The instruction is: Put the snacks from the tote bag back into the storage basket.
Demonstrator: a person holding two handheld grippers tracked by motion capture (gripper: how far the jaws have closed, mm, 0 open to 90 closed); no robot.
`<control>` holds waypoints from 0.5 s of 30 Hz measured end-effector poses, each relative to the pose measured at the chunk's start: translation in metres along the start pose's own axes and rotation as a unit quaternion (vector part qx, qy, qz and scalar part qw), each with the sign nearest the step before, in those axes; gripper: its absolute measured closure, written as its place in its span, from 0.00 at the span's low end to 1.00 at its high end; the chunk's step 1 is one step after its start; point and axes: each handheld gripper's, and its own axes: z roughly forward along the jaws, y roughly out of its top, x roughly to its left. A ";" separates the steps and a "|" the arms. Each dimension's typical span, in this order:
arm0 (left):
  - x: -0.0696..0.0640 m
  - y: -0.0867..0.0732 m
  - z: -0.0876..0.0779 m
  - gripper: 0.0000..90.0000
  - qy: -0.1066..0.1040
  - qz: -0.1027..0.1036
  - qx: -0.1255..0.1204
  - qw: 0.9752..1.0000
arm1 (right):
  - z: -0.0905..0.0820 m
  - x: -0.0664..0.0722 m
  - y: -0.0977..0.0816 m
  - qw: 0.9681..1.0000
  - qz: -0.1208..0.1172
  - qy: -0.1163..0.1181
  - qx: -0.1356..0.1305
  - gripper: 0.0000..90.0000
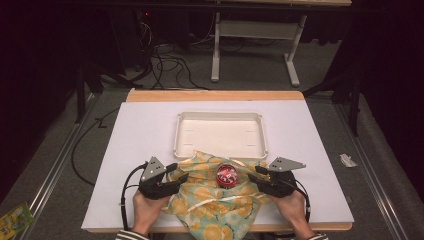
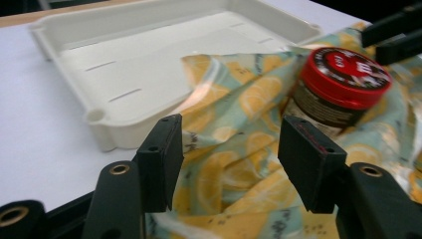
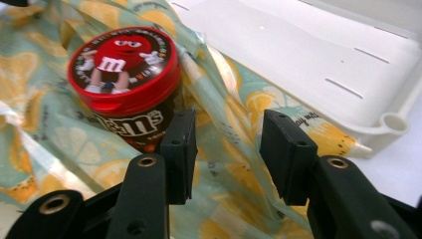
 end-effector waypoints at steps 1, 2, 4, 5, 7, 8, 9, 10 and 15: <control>0.003 -0.002 0.001 0.48 0.019 -0.001 0.003 1.000 | 0.000 0.001 0.001 1.000 -0.002 0.002 0.000 0.64; 0.005 -0.004 0.001 0.48 0.026 -0.004 0.004 1.000 | -0.001 0.002 0.002 1.000 -0.003 0.004 -0.001 0.64; 0.010 -0.009 0.003 0.48 0.038 -0.012 0.005 0.999 | -0.001 0.003 0.003 1.000 -0.005 0.007 -0.003 0.62; 0.011 -0.011 0.003 0.48 0.041 -0.015 0.005 0.999 | -0.001 0.004 0.004 1.000 -0.005 0.008 -0.005 0.62; 0.015 -0.015 0.005 0.47 0.043 -0.023 0.008 0.999 | -0.001 0.006 0.006 1.000 -0.003 0.013 -0.009 0.60; 0.016 -0.017 0.006 0.47 0.045 -0.025 0.009 0.999 | -0.001 0.006 0.006 1.000 -0.004 0.017 -0.010 0.59; 0.018 -0.020 0.007 0.47 0.046 -0.027 0.010 0.999 | -0.001 0.008 0.007 1.000 -0.005 0.019 -0.010 0.58; 0.018 -0.021 0.008 0.47 0.045 -0.029 0.011 0.999 | 0.000 0.010 0.008 1.000 -0.009 0.020 -0.011 0.57; 0.020 -0.028 0.018 0.47 0.048 -0.029 0.025 0.998 | 0.000 0.016 0.014 0.999 -0.011 0.030 -0.019 0.54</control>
